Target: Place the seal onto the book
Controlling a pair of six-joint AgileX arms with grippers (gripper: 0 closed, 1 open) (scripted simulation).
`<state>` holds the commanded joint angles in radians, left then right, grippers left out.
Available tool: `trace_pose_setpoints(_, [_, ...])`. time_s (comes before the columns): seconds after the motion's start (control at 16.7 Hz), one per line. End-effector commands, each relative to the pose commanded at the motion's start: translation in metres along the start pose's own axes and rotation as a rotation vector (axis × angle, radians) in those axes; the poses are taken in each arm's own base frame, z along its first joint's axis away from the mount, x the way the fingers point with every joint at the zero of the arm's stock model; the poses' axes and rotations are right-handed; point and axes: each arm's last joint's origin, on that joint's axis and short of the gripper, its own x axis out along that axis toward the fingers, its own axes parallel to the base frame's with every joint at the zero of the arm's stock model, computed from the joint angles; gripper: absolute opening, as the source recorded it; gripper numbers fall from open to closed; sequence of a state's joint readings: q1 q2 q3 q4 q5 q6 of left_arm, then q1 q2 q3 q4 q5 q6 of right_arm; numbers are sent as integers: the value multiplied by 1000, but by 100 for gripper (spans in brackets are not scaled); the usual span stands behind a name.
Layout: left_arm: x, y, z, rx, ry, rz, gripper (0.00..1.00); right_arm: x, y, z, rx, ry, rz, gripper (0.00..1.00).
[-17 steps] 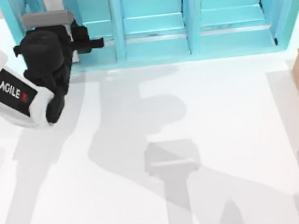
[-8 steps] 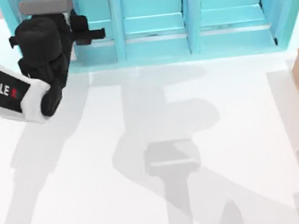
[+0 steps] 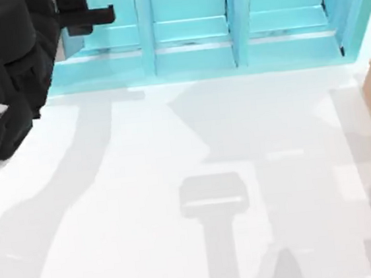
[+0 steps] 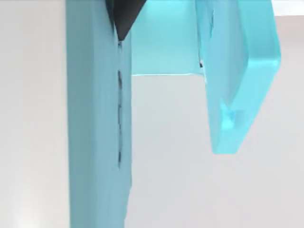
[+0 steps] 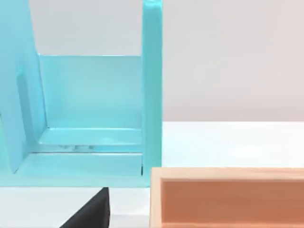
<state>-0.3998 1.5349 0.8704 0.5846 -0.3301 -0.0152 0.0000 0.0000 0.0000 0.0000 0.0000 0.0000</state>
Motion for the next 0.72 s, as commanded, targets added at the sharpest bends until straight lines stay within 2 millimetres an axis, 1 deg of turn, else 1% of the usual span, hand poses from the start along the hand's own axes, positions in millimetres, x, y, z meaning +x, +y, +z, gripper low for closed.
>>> trace_pose_setpoints(0.06, [-17,2,8,-1,-2,1,0,0,0,0,0,0,0,100])
trace_pose_setpoints(0.18, [-44,5,17,1,0,2,0,0,0,0,0,0,0,100])
trace_pose_setpoints(0.3, [-63,7,20,6,9,3,0,0,0,0,0,0,0,100])
trace_pose_setpoints(0.42, [-72,9,21,9,14,3,0,0,0,0,0,0,0,100])
trace_pose_setpoints(0.72, [-72,10,19,13,19,7,0,0,0,0,0,0,0,100])
